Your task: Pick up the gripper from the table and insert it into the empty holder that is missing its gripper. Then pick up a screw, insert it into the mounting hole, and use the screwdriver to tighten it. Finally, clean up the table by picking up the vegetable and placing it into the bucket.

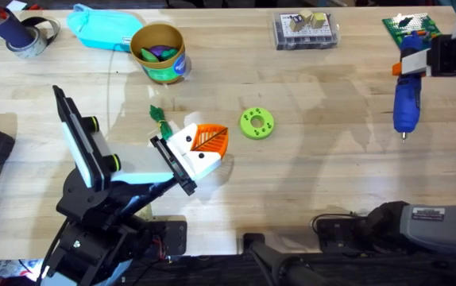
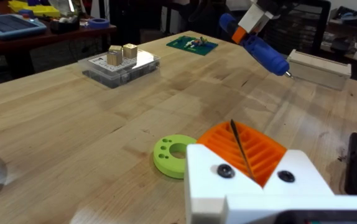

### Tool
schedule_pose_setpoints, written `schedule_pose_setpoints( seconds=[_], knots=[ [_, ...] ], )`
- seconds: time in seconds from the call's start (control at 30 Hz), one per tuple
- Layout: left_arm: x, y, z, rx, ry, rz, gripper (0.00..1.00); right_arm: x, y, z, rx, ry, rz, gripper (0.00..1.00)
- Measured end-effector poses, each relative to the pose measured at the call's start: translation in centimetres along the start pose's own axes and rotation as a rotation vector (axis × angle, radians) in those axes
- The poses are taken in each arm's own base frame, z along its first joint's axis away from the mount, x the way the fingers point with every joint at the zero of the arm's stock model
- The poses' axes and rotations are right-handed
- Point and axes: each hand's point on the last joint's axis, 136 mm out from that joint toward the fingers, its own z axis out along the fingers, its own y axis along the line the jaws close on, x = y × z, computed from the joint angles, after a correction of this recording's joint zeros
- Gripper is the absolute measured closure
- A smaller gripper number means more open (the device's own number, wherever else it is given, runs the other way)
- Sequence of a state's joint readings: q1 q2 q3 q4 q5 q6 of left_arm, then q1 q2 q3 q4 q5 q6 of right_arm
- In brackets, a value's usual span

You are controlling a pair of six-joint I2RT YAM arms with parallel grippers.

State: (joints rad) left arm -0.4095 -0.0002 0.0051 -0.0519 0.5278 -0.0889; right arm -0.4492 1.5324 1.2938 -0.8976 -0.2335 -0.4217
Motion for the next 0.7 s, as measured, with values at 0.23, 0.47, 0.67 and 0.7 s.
schedule_pose_setpoints(
  seconds=[0.23, 0.47, 0.67, 0.7],
  knots=[
    [0.0, 0.0, 0.0, 0.0, 0.0, -0.001, 0.991, 0.1, 0.4, 0.0, -0.02, 0.0, -0.001, 0.954],
    [0.0, 0.0, 0.0, 0.0, 0.0, -0.001, 0.991, -1.6, 3.1, -0.2, -0.153, -0.08, -0.02, 0.953],
    [0.0, 0.0, 0.0, 0.0, 0.0, -0.001, 0.991, -3.2, 4.6, -4.0, -0.156, -0.223, -0.063, 0.954],
    [0.0, 0.0, 0.0, 0.0, 0.0, -0.001, 0.991, -3.4, 5.0, -5.3, -0.146, -0.261, -0.078, 0.954]
  ],
)
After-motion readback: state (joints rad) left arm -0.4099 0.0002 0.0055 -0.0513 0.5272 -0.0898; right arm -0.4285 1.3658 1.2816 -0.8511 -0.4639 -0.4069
